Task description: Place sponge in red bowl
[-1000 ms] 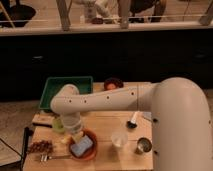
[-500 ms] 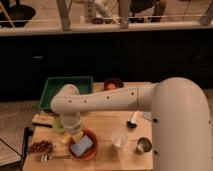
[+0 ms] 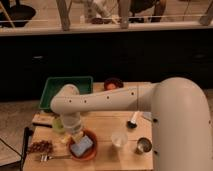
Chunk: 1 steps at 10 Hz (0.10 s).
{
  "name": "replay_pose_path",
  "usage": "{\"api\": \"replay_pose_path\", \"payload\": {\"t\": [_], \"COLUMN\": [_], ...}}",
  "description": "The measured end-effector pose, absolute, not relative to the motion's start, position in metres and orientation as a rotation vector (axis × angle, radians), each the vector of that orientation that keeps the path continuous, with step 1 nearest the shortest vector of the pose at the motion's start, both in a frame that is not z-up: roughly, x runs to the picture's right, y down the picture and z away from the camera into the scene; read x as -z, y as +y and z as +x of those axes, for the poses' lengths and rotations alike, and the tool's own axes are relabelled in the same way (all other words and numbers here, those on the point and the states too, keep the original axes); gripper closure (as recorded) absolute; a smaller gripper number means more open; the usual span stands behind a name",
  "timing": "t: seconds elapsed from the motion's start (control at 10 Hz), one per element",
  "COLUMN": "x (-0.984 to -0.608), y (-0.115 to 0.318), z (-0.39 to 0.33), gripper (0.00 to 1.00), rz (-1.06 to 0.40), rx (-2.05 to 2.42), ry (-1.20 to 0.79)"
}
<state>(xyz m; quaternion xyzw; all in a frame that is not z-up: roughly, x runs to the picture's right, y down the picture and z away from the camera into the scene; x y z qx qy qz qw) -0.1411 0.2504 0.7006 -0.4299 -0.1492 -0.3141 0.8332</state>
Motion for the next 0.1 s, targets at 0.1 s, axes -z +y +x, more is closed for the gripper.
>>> {"api": "replay_pose_path", "payload": {"t": [0.1], "x": [-0.7006], "y": [0.2504], "z": [-0.1411], "gripper": [0.95], "rz": [-0.911], "rx": [0.666], "ry": [-0.316]}}
